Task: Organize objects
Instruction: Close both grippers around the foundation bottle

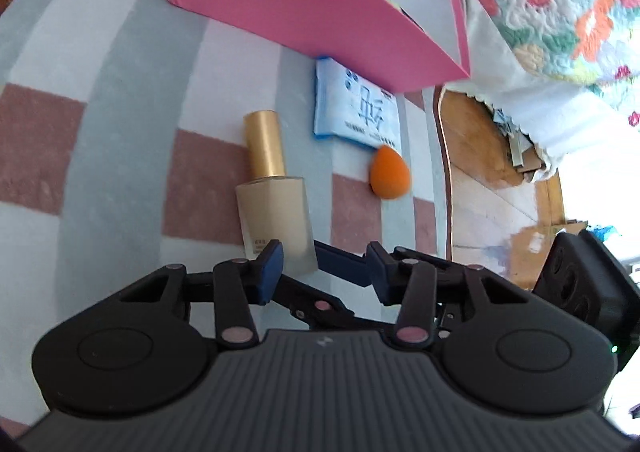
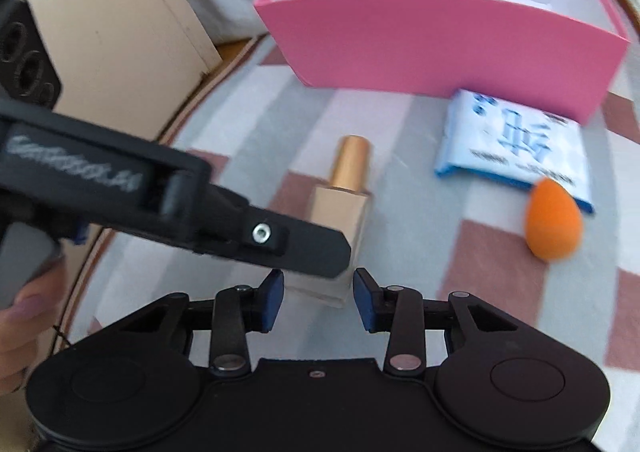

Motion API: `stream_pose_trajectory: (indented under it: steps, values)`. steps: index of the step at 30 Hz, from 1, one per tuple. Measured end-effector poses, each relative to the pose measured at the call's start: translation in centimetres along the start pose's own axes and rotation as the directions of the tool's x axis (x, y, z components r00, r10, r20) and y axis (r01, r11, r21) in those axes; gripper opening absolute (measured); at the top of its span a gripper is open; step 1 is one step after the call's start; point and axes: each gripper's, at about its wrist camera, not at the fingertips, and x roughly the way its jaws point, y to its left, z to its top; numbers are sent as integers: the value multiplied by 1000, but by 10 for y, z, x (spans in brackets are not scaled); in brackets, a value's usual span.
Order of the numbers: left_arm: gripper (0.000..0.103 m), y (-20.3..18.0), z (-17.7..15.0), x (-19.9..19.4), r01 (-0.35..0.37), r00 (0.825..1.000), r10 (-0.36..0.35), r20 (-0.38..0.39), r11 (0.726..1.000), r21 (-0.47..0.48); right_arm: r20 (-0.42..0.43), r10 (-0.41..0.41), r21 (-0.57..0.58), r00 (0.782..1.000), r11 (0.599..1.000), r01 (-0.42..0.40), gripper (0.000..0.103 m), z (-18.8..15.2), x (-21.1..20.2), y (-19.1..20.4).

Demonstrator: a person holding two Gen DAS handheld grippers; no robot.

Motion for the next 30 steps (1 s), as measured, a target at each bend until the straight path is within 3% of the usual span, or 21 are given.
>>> stream_pose_trajectory:
  steps: [6,9,15,18,23,26,30]
  values:
    - [43,0,-1,5,-11,1000,11,21,1000,-10,7,-4,30,1000,1000,3,47,1,12,-7]
    - [43,5,-1,3,-38,998,39,42,999,-14,48,6,41,999,999,-8,42,0,12,-9]
    - [43,15,-1,12,-100,994,101,41,995,-18,74,70,153,995,985,-80,41,-2,9,-24]
    - [50,18,-3,18,-104,994,104,45,994,-17,80,94,191,992,976,-108,41,-3,8,-29]
    - [53,13,-5,23,-101,992,102,71,995,-10,80,177,312,981,930,-193,41,-5,10,-45]
    - [47,8,-8,26,-97,993,96,65,995,3,78,174,299,982,935,-189,41,-8,9,-40]
    - [43,-2,-19,24,-156,986,152,69,986,50,63,147,255,987,954,-158,41,-13,6,-29]
